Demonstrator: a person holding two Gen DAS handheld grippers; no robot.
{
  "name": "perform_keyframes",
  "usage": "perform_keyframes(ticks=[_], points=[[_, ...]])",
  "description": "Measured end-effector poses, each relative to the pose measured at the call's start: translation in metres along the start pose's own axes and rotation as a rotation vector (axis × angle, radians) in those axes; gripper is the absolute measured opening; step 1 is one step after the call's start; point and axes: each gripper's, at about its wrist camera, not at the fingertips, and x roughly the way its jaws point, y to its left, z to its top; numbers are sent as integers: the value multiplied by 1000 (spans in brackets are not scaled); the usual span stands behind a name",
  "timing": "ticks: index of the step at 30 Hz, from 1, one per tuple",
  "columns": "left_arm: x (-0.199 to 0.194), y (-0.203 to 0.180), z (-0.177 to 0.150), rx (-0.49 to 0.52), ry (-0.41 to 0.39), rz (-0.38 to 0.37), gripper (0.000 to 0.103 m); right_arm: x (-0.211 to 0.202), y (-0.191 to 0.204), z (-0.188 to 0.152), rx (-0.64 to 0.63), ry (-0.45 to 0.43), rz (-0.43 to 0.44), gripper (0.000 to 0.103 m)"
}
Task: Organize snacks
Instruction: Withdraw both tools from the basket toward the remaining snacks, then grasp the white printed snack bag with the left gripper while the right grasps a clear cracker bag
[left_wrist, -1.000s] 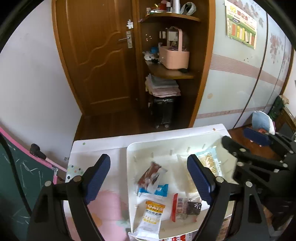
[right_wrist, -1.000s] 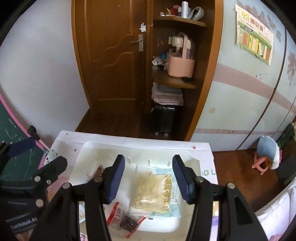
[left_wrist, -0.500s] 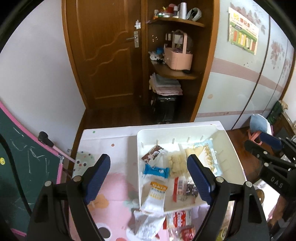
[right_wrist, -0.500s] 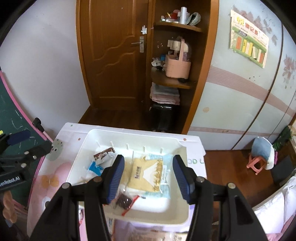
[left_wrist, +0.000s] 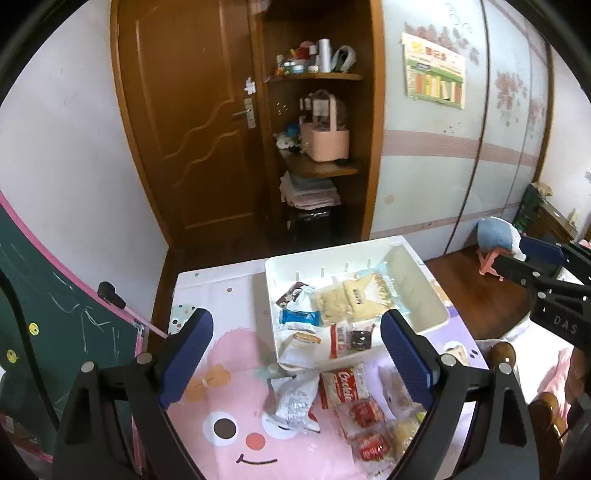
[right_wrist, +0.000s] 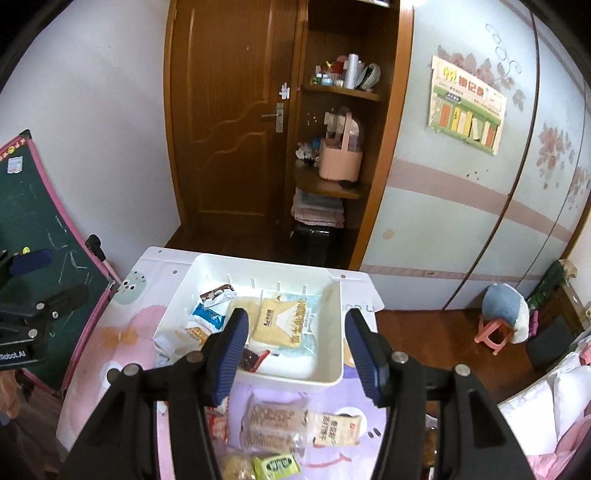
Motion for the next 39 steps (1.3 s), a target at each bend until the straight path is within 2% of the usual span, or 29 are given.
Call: perform_keyframes(ticks=[7, 17, 23, 29, 39], points=[[-24, -12, -17, 29, -16, -19, 95, -21, -8, -20, 11, -14, 15, 61], [-1, -15, -60, 45, 49, -31, 95, 4, -8, -62, 27, 55, 54, 61], [35, -17, -89, 56, 105, -20, 95, 42, -6, -96, 18, 146, 60, 61], [80, -13, -116, 69, 174, 30, 95, 86, -9, -127, 34, 244, 73, 61], [164, 9, -155, -5, 347, 47, 95, 150, -23, -158, 127, 356, 136, 61]])
